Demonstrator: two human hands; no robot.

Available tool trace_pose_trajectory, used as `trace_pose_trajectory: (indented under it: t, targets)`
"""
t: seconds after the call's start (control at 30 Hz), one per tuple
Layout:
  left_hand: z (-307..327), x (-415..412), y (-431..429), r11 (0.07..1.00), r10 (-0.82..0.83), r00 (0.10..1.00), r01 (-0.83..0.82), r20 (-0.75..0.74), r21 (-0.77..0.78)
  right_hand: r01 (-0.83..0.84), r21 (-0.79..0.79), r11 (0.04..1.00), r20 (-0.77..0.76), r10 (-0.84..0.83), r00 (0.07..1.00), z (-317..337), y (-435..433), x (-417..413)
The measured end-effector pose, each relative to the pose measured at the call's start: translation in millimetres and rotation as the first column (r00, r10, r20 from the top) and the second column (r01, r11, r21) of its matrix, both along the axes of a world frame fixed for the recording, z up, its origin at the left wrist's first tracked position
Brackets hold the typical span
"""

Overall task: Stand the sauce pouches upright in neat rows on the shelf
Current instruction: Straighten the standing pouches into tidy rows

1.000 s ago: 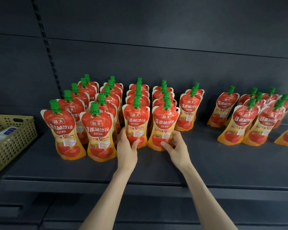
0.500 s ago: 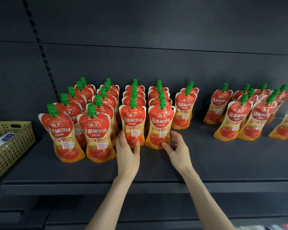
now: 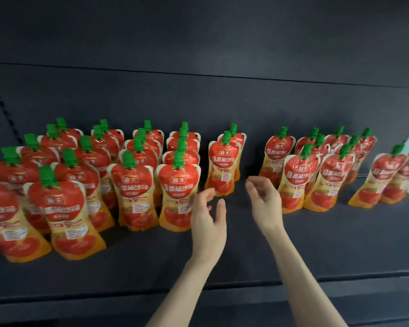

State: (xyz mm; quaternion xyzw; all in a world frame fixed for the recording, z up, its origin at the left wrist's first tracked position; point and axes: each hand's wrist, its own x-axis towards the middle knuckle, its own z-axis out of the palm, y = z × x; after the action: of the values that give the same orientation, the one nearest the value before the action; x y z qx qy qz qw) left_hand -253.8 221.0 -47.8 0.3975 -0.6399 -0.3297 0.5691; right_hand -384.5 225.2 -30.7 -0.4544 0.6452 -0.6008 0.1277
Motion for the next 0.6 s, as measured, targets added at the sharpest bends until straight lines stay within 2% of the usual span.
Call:
trace_pose_trajectory:
  t: [0.13,0.3,0.43,0.6]
  targets:
    - [2.7,-52.1,-29.3,0.991,0.073,0.997,-0.071,-0.021,0.11,-0.107,0.046,0.993,0.041,0.106,0.994,5.6,-35.4,-33.3]
    - [-1.7,-89.3,-63.0,0.944,0.225,0.97,-0.241,0.092,0.227,-0.23,0.101,0.968,0.165,0.212,0.963,2.7,-79.2,-53.1]
    - [-9.7,-100.0,-83.6,0.931,0.289,0.949,-0.309,0.123,0.196,-0.296,0.119,0.948,0.275,0.255,0.927,-1.9,-99.9,-62.4]
    - [-13.7,-99.9,-100.4,0.89,0.33,0.928,-0.368,0.176,0.27,-0.295,0.134,0.946,0.312,0.243,0.919,-11.5,-120.7,-67.6]
